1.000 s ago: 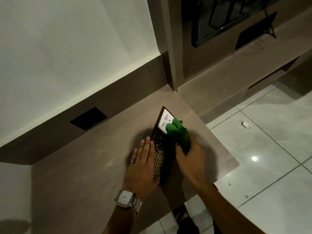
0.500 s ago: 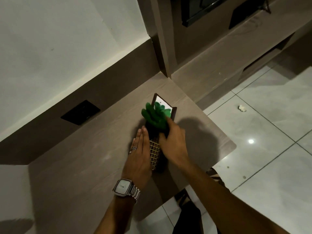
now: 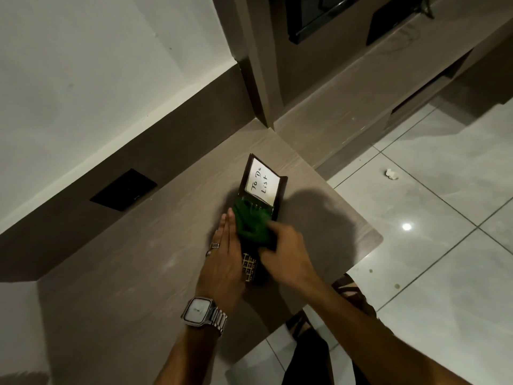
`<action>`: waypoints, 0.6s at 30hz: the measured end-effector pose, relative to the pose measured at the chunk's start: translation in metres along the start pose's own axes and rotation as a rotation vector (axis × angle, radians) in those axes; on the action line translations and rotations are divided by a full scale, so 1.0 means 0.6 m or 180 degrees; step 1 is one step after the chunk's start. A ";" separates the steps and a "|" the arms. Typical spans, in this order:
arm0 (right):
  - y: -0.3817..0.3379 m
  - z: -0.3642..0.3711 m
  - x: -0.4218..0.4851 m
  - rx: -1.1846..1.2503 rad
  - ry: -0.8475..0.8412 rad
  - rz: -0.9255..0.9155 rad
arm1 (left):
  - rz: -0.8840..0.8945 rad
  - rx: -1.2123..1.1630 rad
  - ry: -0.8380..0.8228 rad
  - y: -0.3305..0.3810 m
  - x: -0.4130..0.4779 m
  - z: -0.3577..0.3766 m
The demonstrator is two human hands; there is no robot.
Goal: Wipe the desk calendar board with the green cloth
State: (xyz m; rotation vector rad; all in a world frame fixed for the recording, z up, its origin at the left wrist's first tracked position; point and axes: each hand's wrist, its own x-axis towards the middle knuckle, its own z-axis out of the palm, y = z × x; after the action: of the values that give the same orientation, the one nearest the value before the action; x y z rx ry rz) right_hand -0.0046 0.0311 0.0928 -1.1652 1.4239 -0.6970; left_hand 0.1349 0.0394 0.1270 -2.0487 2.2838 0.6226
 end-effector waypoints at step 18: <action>-0.001 -0.131 0.128 0.1916 0.0755 0.0558 | 0.0005 0.0052 -0.0003 0.002 0.000 0.002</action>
State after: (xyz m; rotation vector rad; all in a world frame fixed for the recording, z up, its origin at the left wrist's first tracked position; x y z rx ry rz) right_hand -0.0720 -0.0550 0.0810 -0.4954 1.3516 -1.0703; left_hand 0.1334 0.0401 0.1266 -2.0393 2.2822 0.6027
